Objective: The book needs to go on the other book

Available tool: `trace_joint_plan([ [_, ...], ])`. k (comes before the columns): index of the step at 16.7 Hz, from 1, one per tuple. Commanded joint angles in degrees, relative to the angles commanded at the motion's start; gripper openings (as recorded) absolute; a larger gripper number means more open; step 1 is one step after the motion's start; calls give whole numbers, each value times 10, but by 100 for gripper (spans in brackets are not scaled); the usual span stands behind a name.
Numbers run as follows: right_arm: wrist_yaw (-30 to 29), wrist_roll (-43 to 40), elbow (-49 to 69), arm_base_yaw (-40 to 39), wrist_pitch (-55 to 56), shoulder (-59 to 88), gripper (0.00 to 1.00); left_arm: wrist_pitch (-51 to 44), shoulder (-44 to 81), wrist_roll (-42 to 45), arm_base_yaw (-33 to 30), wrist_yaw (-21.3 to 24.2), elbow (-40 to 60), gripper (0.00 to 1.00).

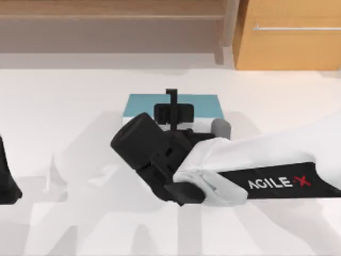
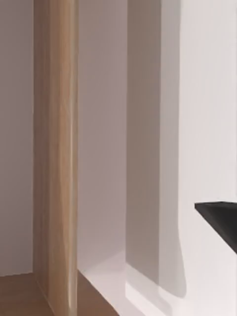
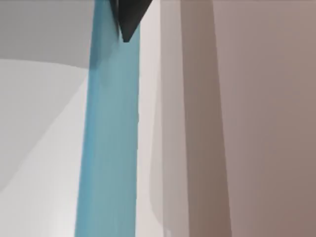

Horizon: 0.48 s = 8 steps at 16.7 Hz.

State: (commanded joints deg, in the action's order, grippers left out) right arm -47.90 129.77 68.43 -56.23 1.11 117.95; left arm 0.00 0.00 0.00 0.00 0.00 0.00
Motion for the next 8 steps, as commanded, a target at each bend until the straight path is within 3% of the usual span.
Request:
trace_joint_plan([
  [6, 3, -5, 5, 3, 6, 8, 0, 0, 0, 0, 0, 0, 0, 100],
  [8, 3, -5, 5, 3, 6, 8, 15, 0, 0, 0, 0, 0, 0, 100],
])
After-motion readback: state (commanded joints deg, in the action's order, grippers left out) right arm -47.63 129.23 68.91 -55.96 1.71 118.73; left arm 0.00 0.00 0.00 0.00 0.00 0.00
